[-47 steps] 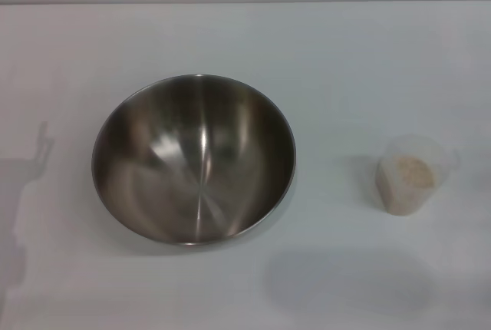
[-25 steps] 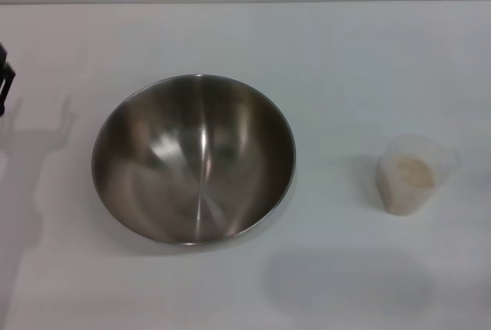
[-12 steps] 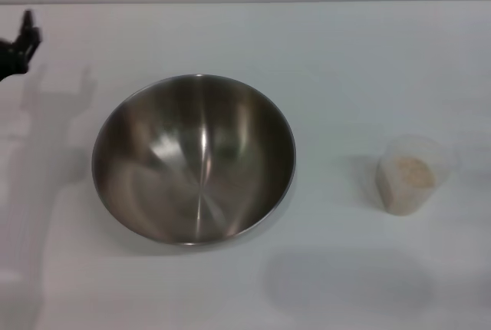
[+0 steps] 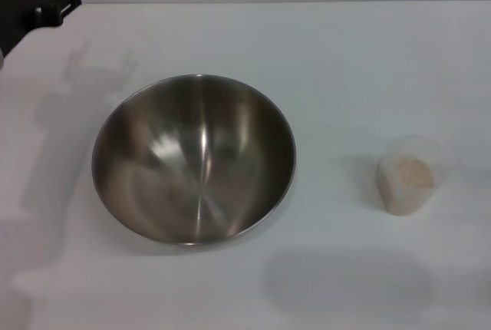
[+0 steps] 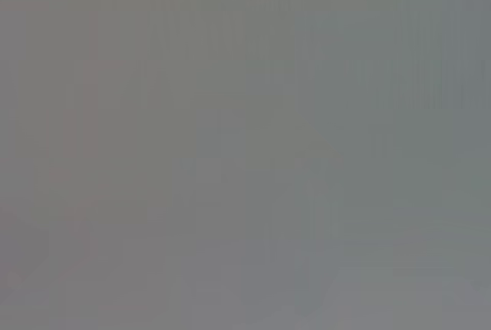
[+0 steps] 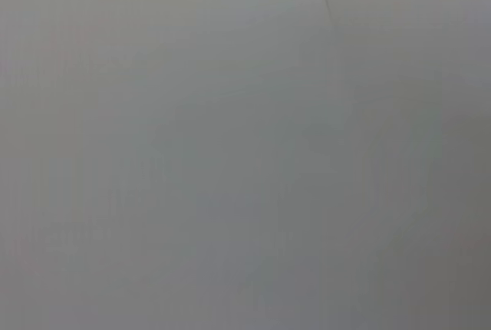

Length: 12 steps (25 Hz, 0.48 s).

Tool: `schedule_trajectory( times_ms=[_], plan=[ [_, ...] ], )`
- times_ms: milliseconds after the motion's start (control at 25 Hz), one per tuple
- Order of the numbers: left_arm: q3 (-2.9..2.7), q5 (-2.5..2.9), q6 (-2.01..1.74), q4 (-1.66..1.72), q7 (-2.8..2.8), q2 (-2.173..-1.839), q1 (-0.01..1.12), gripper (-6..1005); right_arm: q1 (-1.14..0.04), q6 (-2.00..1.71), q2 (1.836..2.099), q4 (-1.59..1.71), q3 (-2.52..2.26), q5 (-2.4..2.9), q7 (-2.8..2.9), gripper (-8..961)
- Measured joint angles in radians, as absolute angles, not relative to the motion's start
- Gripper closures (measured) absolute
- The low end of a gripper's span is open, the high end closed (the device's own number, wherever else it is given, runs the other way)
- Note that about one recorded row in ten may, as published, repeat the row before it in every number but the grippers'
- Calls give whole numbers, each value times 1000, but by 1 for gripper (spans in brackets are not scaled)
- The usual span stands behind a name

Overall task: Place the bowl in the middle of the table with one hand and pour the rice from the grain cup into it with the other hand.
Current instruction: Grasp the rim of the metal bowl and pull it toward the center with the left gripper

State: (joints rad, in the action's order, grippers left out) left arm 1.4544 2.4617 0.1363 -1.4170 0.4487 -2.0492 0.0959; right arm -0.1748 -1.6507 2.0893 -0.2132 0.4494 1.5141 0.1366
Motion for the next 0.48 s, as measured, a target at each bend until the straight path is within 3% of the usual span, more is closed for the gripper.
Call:
schedule_trajectory(
  times_ms=[240, 480],
  plan=[
    [1542, 2458, 397, -1477, 460, -2061, 169, 201, -175, -1648, 2089, -213, 449, 1514, 137, 114],
    [1519, 2545, 268, -1472, 528, -2069, 162, 201, -175, -1638, 2089, -213, 449, 1514, 137, 113]
  ],
)
